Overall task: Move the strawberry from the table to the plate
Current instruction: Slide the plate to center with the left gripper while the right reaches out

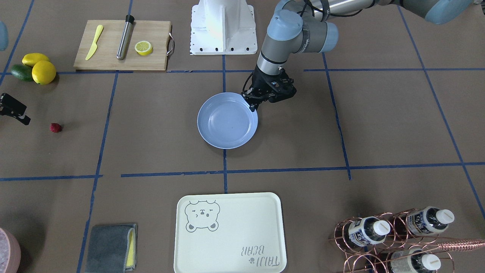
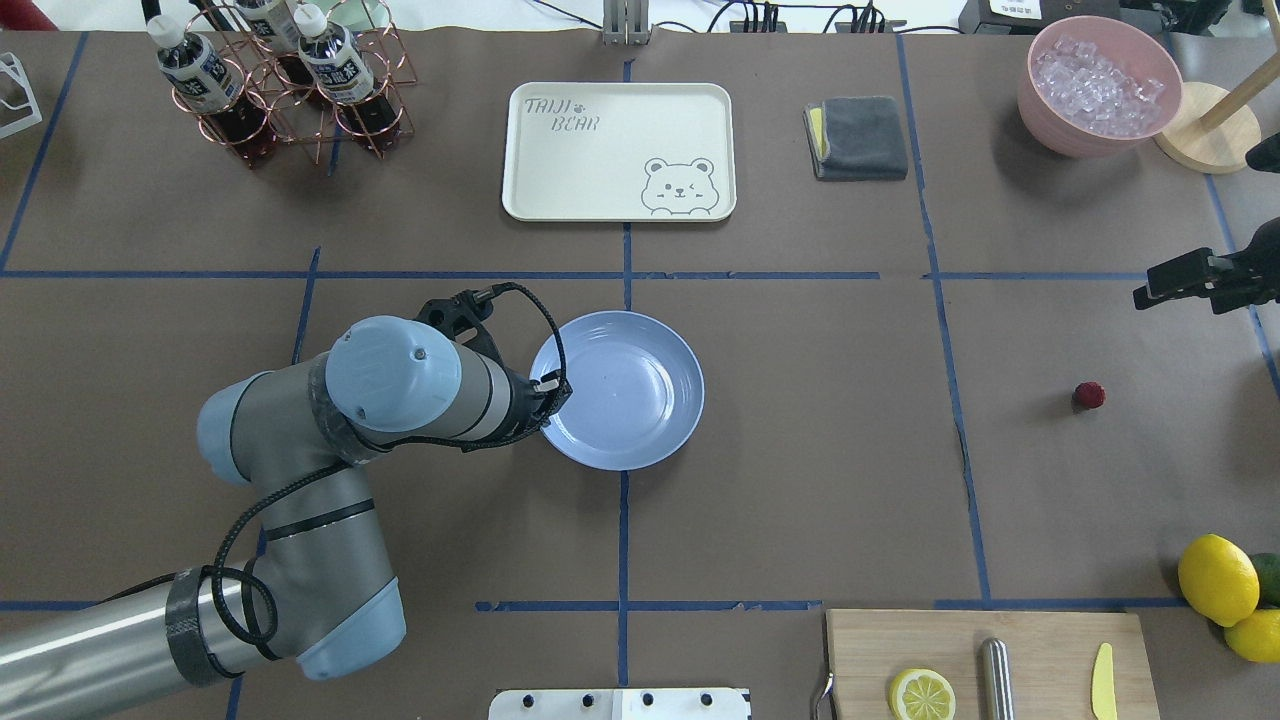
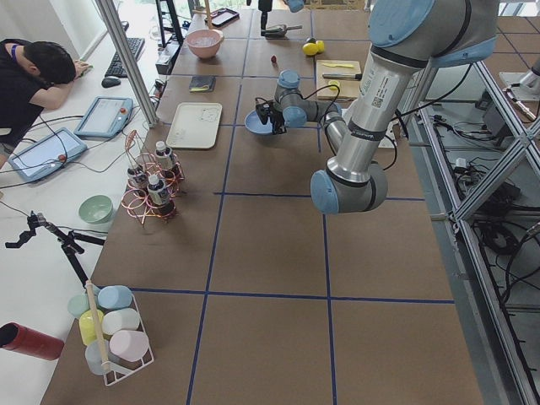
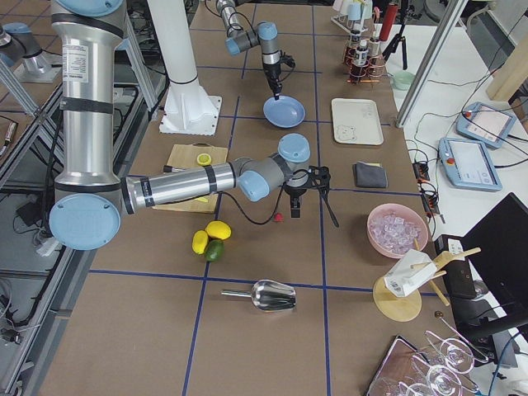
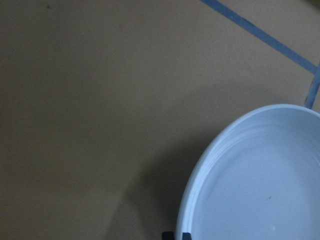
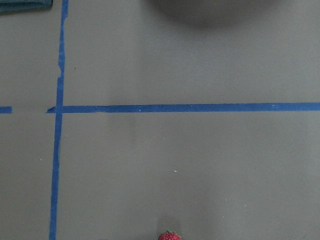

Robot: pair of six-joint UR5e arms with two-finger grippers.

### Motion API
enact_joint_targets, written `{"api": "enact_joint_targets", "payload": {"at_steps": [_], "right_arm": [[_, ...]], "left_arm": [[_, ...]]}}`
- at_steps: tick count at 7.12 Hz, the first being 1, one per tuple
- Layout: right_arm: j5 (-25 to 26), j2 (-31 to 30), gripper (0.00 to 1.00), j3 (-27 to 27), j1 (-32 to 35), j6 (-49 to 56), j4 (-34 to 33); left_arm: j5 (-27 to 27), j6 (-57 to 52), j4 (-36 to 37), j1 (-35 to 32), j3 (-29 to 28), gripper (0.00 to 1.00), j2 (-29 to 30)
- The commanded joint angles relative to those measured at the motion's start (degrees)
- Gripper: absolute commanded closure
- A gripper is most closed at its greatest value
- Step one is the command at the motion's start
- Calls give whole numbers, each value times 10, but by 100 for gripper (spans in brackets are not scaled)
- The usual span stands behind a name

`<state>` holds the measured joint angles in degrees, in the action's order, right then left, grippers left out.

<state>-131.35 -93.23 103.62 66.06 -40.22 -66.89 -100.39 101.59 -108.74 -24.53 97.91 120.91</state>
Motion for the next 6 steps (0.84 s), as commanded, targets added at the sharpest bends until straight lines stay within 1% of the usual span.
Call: {"api": "enact_joint_targets", "payload": {"at_steps": [1,2,3,4,5,6], "right_arm": [[1,0,0,0,-8,0,1],[17,0,0,0,-21,-1,1],[34,0,0,0,-39,-22,5],[53,-1,0,-3,-62,-48,28],[72,-9,0,-4,-87,-65,40],[97,-16,0,-10,-114,-66,46]], "left_arm": [[4,-7,-5,3,0,1,-4],[-3,-19,3,-29,21,0,-8],[-9,-73,35,-54,50,0,-13],[-23,-95,80,-74,72,0,-11],[-34,-105,88,-94,80,0,-9],[-34,-106,88,-101,79,0,-9]]}}
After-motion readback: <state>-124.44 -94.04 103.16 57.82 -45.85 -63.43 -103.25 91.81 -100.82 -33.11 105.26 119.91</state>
